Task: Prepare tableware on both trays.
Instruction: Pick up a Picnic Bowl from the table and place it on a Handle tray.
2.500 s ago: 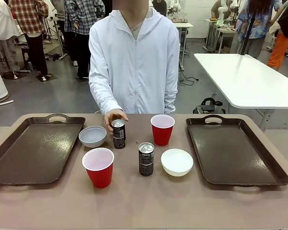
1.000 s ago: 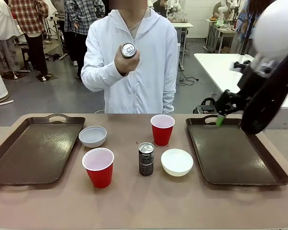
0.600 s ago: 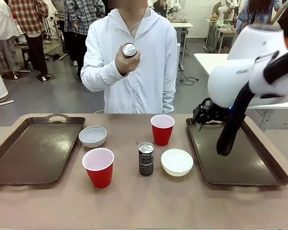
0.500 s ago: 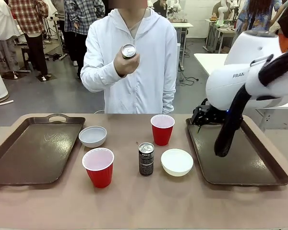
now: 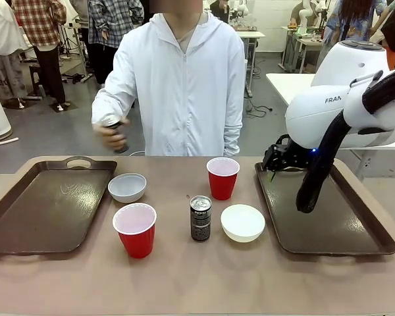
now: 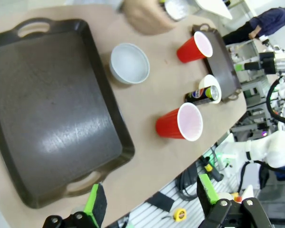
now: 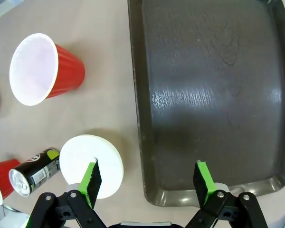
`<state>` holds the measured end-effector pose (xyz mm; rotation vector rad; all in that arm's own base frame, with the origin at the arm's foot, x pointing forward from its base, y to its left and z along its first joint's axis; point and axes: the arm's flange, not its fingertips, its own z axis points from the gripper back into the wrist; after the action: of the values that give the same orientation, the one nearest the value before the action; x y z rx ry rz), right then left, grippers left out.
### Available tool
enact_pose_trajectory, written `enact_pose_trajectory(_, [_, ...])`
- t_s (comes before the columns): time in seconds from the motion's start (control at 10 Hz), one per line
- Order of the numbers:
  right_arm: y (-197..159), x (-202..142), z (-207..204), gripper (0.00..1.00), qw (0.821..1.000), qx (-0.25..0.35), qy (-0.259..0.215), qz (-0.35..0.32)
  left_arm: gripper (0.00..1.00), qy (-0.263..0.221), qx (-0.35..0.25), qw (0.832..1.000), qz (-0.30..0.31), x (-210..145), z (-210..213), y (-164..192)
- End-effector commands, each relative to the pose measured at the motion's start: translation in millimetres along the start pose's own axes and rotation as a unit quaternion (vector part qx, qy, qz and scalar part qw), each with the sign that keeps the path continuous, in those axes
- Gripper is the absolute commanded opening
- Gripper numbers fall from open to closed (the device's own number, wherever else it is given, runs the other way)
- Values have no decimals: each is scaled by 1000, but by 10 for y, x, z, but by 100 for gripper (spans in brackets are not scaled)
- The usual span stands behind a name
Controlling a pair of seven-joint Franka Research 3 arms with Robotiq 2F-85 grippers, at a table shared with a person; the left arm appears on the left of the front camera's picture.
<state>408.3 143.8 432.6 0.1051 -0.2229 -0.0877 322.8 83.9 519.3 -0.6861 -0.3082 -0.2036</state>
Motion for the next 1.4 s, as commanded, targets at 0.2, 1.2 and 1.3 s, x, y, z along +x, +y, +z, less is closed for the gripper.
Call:
enact_pose_trajectory(0.2, [141, -75, -127, 100, 1000, -12, 10, 12, 100, -5, -10, 1000, -6, 6, -5, -2])
enact_pose_trajectory(1.2, [803, -311, -932, 81, 990, -35, 70, 116, 100, -5, -10, 1000, -6, 6, -5, -2])
enact_pose_trajectory(1.3, [812, -296, -964, 81, 992, -25, 62, 107, 100, -5, -10, 1000, -6, 6, -5, -2])
